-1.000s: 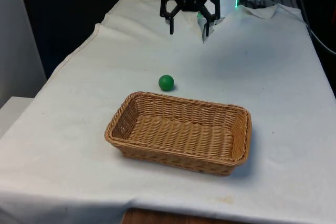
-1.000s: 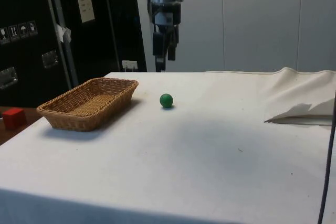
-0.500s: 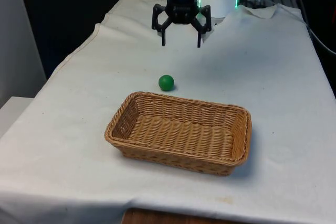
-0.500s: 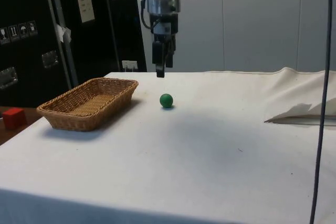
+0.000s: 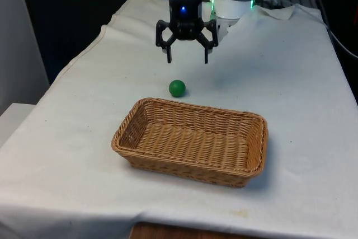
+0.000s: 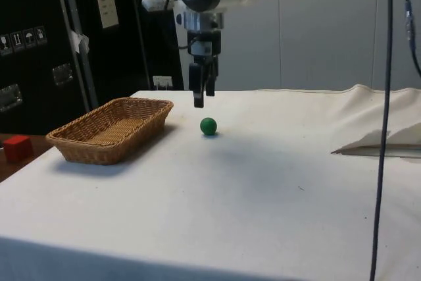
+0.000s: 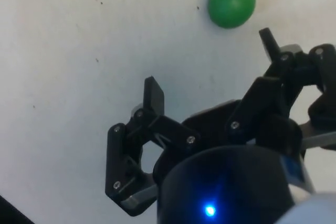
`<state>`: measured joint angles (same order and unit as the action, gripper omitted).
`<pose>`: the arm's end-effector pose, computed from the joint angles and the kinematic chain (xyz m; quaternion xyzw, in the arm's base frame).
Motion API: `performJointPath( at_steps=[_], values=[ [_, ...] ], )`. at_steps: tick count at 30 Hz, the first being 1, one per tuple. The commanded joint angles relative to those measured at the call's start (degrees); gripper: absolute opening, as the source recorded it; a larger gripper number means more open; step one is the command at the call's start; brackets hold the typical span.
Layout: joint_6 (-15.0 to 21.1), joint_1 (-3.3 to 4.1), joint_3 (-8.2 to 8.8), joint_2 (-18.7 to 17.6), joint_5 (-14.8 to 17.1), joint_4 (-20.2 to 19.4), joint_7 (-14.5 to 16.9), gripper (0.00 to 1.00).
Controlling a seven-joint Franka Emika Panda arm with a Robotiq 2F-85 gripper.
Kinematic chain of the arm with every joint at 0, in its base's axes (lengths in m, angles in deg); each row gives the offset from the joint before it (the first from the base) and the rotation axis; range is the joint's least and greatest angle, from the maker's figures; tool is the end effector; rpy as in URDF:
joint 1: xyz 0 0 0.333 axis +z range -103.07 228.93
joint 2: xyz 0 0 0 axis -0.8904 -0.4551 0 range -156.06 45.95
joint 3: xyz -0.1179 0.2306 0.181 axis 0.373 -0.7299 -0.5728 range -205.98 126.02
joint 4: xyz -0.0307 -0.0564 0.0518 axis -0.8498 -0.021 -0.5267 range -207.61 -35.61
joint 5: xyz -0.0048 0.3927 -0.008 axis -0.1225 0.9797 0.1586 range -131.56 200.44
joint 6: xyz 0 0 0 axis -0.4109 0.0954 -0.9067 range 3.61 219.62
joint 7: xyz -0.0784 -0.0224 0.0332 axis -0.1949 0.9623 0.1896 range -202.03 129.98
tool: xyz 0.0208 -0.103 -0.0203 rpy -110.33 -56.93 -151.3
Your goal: Pick up the ball and place it into the basket.
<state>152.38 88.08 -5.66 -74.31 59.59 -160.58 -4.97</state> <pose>0.5380 -0.0967 0.2454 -0.9985 -0.0246 -0.0471 0.0140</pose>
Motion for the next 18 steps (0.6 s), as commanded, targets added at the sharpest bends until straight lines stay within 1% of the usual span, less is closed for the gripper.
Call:
performJointPath(
  at_steps=[1,2,3,6,7,8,9,10,15,16,17,18],
  values=[
    [-0.40,-0.74,-0.74,-0.23,1.32,0.46,1.09,1.00],
    [-0.46,-0.74,-0.69,-0.69,2.06,0.74,1.60,1.00],
    [-0.57,-0.92,-0.80,-1.66,3.50,1.26,2.64,1.00],
    [-0.63,-1.03,-0.80,-3.09,5.39,1.95,4.01,1.00],
    [-0.34,-0.23,0.00,-2.92,4.18,1.60,2.98,1.00],
    [-0.69,-1.03,-0.80,-3.55,6.07,2.18,4.53,1.00],
    [-0.69,-1.09,-0.74,-3.95,6.70,2.35,5.04,1.00],
    [-0.63,-1.03,-0.69,-4.81,8.02,2.69,6.02,1.00],
    [-0.40,-0.97,-0.63,-6.53,10.37,3.38,7.68,1.00],
    [-0.34,-0.40,0.00,-6.47,9.57,3.09,7.05,1.00],
    [-0.40,-0.97,-0.63,-6.82,10.66,3.50,7.91,1.00],
    [-0.34,-0.97,-0.69,-7.05,10.89,3.55,8.02,1.00]
  ],
)
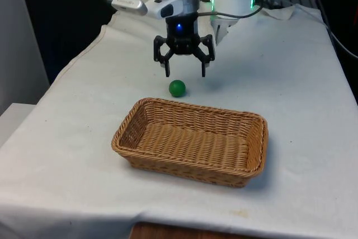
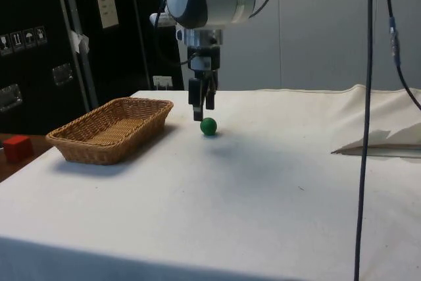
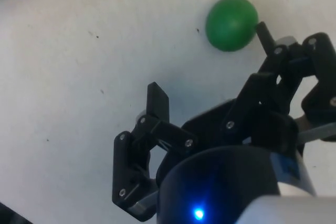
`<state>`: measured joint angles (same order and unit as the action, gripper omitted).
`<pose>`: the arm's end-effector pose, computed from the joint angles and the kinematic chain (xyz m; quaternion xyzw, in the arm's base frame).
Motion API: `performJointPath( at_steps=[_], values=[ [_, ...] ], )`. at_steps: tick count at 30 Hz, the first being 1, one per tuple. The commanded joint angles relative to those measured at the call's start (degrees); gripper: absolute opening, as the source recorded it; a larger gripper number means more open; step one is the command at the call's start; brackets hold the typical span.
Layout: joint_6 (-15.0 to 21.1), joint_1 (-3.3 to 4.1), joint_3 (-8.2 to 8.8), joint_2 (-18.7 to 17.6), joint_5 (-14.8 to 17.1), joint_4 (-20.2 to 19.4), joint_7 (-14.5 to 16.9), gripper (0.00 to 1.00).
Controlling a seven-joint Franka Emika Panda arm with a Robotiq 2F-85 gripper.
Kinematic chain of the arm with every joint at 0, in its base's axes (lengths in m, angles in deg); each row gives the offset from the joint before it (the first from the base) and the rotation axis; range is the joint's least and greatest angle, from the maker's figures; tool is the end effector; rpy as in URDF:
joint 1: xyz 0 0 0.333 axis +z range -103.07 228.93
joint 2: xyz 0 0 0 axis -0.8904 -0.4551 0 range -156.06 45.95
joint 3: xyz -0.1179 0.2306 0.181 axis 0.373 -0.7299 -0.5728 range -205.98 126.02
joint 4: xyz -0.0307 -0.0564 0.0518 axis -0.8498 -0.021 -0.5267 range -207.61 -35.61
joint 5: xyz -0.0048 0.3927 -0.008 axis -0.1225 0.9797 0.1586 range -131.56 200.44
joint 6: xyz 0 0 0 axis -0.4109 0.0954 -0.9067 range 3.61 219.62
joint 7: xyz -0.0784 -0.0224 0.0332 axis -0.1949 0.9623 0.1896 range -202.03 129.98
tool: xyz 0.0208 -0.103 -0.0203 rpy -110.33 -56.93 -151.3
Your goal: Pick up the ball and place it into the basket.
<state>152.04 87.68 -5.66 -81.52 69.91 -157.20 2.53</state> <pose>0.5461 -0.1064 0.2093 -0.9986 -0.0190 -0.0419 0.0269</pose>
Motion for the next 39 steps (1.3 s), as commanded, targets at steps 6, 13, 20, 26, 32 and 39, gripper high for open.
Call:
performJointPath(
  at_steps=[6,13,20,26,32,39],
  values=[
    [0.17,-0.57,-0.86,-1.43,2.23,0.80,1.43,1.00],
    [0.06,0.00,-0.34,-3.21,2.12,1.38,0.92,1.00],
    [0.80,-0.52,-1.20,-4.93,3.67,2.29,1.66,1.00],
    [0.74,-0.40,-1.15,-5.84,3.90,2.75,1.60,1.00],
    [0.29,0.00,-0.63,-5.96,3.15,2.64,1.03,1.00],
    [0.29,-0.06,-0.69,-5.96,3.27,2.69,1.09,0.41]
  ],
)
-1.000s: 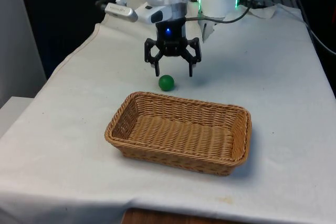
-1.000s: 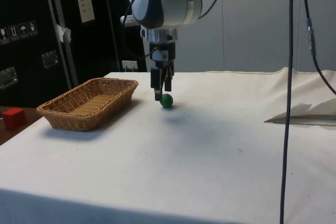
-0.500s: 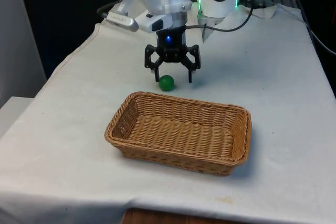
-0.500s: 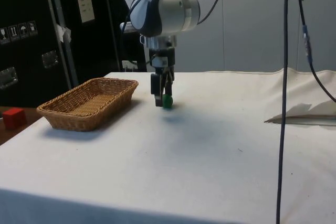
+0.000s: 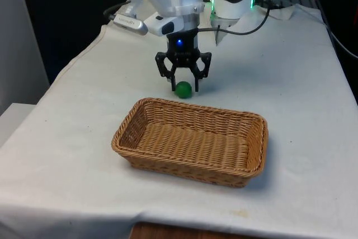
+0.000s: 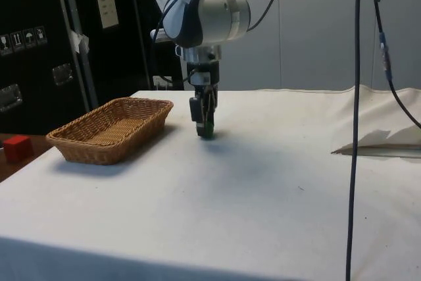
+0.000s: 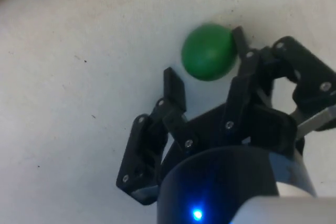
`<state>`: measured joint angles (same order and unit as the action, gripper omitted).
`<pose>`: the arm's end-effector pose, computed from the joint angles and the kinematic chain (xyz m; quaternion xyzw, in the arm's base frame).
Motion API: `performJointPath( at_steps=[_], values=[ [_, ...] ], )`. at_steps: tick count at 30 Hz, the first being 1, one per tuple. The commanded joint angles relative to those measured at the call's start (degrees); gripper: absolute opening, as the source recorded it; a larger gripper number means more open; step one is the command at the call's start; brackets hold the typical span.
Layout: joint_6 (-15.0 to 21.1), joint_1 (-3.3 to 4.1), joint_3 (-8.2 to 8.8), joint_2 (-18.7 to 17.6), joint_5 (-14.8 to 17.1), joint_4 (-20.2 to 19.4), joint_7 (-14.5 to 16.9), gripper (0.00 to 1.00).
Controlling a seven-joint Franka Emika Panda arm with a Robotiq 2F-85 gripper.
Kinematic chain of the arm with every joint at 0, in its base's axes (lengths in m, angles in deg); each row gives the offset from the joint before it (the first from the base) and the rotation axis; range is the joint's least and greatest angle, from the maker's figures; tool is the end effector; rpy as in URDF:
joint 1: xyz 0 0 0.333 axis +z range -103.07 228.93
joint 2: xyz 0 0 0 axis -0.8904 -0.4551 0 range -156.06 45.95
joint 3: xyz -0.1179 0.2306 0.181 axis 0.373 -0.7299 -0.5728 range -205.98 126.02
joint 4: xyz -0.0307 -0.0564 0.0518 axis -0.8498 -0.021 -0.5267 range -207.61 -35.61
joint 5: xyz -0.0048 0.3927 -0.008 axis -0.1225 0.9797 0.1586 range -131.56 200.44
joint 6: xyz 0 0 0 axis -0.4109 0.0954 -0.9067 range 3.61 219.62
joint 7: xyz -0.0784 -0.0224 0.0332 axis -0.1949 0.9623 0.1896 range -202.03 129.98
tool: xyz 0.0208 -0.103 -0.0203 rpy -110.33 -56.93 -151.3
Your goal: Pick up the ball and place it into the basket.
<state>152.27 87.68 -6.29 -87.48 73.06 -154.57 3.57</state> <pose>0.5520 -0.1050 0.1759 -0.9994 -0.0163 -0.0252 0.0171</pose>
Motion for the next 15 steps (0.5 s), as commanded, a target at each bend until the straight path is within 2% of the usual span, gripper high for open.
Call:
performJointPath(
  at_steps=[1,3,4,6,15],
  values=[
    [0.06,-0.06,-0.06,0.00,0.11,0.06,0.06,0.33],
    [0.00,0.00,0.00,0.00,0.00,0.00,0.00,0.14],
    [0.06,-0.06,0.00,0.00,0.06,0.06,0.00,0.14],
    [0.00,0.00,0.00,0.00,0.06,0.06,0.00,0.00],
    [-0.23,0.17,0.40,0.34,-0.29,0.00,-0.17,0.01]
  ],
)
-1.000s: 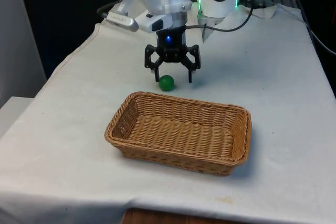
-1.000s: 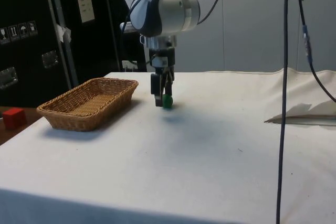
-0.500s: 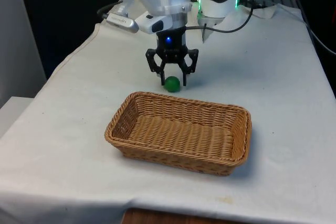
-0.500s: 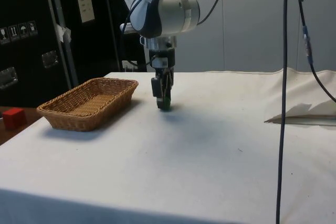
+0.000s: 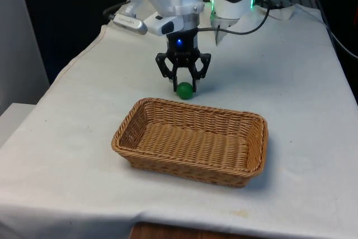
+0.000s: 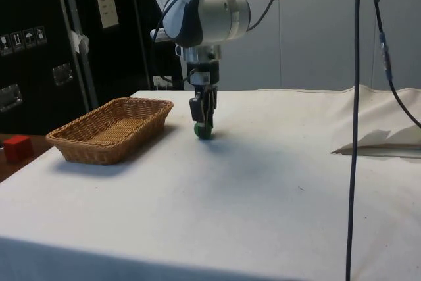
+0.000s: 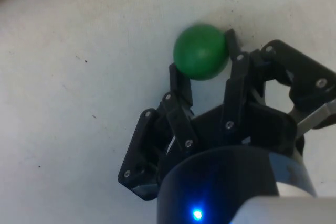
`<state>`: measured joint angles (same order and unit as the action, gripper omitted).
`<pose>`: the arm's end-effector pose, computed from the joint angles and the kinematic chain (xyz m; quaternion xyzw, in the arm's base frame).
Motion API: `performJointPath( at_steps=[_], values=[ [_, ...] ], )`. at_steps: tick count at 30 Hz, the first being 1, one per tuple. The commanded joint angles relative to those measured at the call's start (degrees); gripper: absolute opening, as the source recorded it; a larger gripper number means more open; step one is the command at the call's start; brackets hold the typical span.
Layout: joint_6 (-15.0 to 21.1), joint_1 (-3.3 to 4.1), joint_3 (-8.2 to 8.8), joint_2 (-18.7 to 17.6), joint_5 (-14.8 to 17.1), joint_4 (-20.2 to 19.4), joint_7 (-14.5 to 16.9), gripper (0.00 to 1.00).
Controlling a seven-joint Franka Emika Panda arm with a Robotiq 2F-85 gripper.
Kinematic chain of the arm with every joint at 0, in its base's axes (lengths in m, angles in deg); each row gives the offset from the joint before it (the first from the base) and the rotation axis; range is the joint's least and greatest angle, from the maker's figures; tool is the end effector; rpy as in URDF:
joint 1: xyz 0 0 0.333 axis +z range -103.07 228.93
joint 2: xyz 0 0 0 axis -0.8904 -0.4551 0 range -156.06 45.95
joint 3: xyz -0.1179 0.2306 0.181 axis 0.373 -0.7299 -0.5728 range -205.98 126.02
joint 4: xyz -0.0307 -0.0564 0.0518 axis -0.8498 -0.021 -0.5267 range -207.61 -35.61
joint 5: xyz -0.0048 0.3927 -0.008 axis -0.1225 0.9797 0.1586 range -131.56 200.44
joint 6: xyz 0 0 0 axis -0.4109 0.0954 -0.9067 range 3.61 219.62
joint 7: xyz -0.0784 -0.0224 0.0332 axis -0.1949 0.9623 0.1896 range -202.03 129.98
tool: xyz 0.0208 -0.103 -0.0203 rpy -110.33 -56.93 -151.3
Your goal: Pick up the ball and place it into the basket.
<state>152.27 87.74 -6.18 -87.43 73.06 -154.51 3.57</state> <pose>0.5525 -0.1053 0.1770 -0.9994 -0.0162 -0.0263 0.0167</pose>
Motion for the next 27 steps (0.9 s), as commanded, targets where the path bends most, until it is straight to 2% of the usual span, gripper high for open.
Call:
performJointPath(
  at_steps=[1,6,7,8,11,14,15,16,22,23,24,27],
  values=[
    [-0.34,0.17,0.40,0.46,-0.34,-0.06,-0.23,0.01],
    [-1.26,0.92,1.60,2.41,-1.49,-0.52,-0.69,0.01],
    [-0.86,0.29,0.80,2.12,-0.57,-0.17,0.00,0.01],
    [-1.55,1.03,1.89,3.21,-1.95,-0.74,-0.86,0.01],
    [-2.06,1.20,2.29,4.53,-2.75,-0.97,-1.20,0.01],
    [-2.69,1.20,2.64,6.02,-4.07,-1.15,-1.89,0.01],
    [-2.41,0.52,1.83,5.73,-3.09,-0.86,-1.09,0.01],
    [-3.09,1.26,2.81,6.93,-4.76,-1.26,-2.23,0.01],
    [-4.41,1.20,3.32,9.51,-6.88,-1.20,-3.61,0.01],
    [-4.01,0.69,2.58,9.40,-5.90,-1.09,-2.69,0.01],
    [-4.58,1.26,3.38,9.85,-7.22,-1.20,-3.78,0.01],
    [-5.56,1.20,3.67,11.63,-8.71,-1.09,-4.70,0.01]
  ],
)
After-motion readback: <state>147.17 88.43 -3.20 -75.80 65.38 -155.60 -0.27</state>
